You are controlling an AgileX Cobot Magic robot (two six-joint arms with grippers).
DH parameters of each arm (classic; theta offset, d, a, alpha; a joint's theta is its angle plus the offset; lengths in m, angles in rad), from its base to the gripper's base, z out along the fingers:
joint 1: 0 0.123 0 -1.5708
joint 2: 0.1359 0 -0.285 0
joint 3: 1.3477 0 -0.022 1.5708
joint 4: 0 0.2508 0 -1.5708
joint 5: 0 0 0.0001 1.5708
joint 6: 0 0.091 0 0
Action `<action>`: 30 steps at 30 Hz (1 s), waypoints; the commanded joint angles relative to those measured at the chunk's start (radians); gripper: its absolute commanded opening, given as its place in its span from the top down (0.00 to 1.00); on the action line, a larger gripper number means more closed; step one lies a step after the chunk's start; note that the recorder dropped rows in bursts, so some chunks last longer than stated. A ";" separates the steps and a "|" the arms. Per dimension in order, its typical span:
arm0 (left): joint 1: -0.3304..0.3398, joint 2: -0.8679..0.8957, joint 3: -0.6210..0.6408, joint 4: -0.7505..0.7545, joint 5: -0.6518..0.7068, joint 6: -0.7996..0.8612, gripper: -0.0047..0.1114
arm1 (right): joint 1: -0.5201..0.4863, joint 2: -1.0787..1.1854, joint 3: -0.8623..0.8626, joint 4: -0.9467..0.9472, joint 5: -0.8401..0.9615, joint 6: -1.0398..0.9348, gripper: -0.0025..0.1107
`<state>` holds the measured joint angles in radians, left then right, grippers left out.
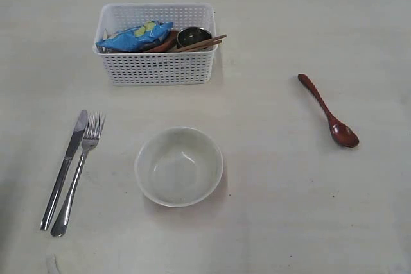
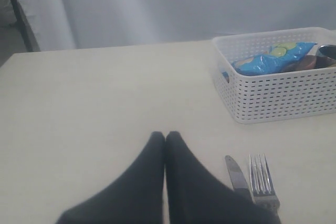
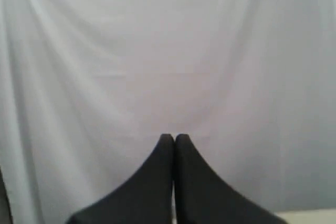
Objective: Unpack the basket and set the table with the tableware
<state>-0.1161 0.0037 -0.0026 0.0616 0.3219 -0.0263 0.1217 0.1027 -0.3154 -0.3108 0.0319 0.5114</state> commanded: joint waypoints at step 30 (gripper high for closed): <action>0.002 -0.004 0.003 -0.006 -0.002 0.004 0.96 | 0.002 1.762 -0.858 0.524 0.758 -0.854 0.53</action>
<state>-0.1161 0.0037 -0.0026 0.0616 0.3219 -0.0263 0.1232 1.8094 -1.1636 0.2148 0.8513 -0.3016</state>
